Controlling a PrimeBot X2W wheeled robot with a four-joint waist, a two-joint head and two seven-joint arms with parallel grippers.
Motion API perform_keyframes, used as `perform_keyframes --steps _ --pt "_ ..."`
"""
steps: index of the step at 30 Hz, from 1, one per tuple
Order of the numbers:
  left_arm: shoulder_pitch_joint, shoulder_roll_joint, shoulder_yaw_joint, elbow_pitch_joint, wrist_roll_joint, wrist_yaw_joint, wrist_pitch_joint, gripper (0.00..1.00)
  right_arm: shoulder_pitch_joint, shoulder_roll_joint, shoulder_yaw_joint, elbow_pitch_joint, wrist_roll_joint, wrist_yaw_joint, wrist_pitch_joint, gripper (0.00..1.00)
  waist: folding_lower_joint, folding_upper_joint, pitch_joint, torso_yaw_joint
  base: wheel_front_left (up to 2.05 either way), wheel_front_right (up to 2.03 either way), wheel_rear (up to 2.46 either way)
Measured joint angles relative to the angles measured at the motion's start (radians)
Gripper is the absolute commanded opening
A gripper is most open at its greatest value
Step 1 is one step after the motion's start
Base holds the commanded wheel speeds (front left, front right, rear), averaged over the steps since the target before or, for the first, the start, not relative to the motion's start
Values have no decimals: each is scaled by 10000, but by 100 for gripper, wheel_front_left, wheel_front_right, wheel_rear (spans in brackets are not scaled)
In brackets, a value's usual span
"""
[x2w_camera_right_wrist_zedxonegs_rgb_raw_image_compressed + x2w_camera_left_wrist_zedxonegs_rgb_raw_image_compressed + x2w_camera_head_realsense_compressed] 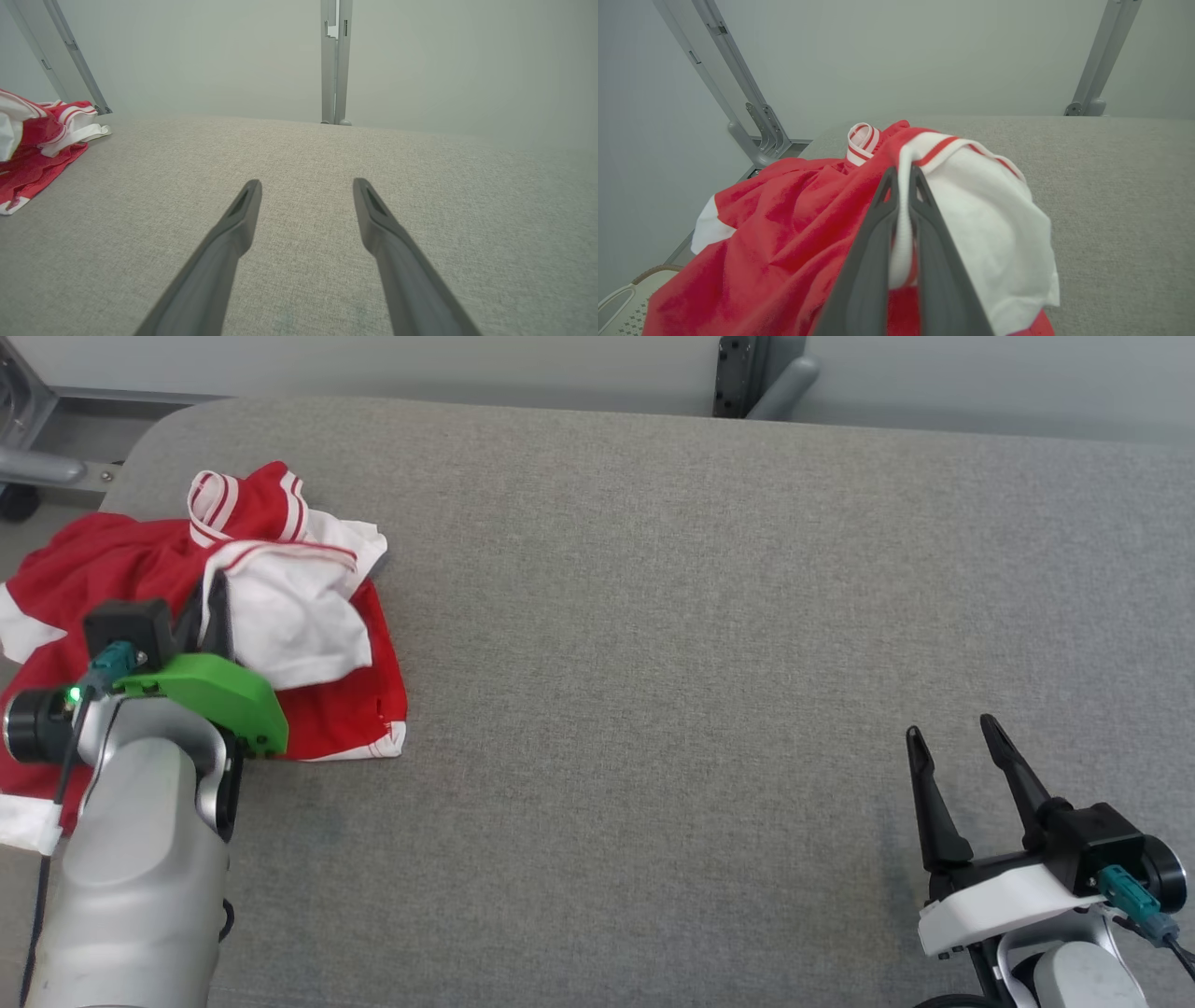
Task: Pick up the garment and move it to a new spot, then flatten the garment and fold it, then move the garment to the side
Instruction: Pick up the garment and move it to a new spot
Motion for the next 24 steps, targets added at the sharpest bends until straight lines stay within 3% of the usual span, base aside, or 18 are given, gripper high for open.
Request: perform_keyframes --steps 8,10,17,24 --pt "-146 293 -71 -2922 82 79 63 0 141 219 79 38 92 0 0 100 -1 0 -627 192 0 0 0" --pt "-185 309 -320 -4790 94 29 805 0 169 316 107 54 157 0 0 100 0 0 -863 36 0 0 0" --pt "-39 -173 -974 -7942 -169 -104 2295 0 288 447 75 96 242 0 0 100 -1 0 -978 -714 0 0 0" --pt "354 -1003 -2027 -9635 -719 -198 3432 0 286 516 -19 109 343 0 0 100 0 0 -965 -1770 0 0 0"
